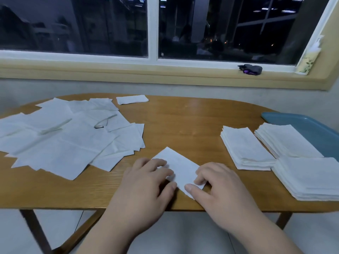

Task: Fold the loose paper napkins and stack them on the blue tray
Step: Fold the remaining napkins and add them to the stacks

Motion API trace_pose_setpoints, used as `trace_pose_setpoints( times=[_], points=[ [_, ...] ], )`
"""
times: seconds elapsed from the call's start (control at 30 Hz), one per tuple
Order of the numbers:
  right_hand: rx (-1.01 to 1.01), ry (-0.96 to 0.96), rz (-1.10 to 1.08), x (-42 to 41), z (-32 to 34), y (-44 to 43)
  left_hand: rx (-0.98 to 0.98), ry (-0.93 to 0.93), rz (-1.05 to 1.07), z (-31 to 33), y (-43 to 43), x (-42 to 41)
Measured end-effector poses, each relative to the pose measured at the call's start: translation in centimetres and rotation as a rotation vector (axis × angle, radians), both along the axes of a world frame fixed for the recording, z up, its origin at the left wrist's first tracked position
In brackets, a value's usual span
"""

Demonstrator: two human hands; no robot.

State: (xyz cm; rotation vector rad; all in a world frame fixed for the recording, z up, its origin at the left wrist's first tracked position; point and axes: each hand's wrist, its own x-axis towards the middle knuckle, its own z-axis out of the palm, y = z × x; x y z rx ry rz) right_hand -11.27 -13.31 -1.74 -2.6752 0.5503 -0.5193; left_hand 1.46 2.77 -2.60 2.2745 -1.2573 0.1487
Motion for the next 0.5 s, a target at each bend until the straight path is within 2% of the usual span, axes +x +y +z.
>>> trace_pose_setpoints(
  times=[0.5],
  points=[
    [0.048, 0.063, 0.132, -0.4, -0.3, -1.4, 0.062, -0.124, 0.069, -0.1, 1.0, 0.6]
  ],
)
